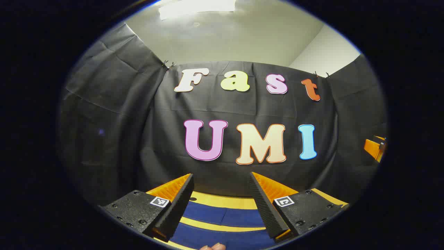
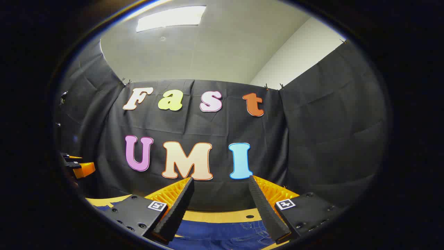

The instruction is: Grasp the waist and the cuffs of the jeans and fold them to make the two legs overlap; first hold the waist and fold one-third of the jeans toward the cuffs, then hold the cuffs and fold the remaining one-third in the same direction to finish folding.

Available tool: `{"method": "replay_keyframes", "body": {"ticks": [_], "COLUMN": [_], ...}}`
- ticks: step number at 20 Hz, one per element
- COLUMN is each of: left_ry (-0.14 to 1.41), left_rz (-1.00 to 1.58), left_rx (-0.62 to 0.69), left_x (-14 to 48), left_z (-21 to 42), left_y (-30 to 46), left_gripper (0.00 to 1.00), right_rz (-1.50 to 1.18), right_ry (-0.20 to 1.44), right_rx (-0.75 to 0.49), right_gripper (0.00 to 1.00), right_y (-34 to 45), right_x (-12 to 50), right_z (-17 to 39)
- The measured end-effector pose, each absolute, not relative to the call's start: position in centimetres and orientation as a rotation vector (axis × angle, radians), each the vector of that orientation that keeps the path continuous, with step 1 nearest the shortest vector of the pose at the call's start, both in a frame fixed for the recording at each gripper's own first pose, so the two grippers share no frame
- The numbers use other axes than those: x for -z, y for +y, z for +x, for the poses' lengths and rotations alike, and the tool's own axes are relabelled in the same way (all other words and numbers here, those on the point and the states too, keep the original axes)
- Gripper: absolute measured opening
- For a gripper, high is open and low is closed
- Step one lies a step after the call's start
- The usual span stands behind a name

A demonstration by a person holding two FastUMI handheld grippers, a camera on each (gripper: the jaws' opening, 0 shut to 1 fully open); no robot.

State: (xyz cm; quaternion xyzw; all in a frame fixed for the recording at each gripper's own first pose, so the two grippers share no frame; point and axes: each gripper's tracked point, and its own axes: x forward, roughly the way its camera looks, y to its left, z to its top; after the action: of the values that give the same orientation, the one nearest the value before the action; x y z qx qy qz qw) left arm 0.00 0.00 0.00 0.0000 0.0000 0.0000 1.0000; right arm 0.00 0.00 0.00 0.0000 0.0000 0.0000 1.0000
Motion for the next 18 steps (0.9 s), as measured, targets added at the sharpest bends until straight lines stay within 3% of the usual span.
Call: {"method": "replay_keyframes", "body": {"ticks": [18], "left_ry": [0.052], "left_rz": [0.112], "left_rx": [-0.011], "left_x": [2.1], "left_z": [-1.3], "left_y": [3.0], "left_gripper": [0.93], "right_rz": [0.009], "right_ry": [0.035], "right_rx": [0.002], "right_gripper": [0.98], "right_y": [0.7], "right_x": [2.4], "right_z": [0.4]}}
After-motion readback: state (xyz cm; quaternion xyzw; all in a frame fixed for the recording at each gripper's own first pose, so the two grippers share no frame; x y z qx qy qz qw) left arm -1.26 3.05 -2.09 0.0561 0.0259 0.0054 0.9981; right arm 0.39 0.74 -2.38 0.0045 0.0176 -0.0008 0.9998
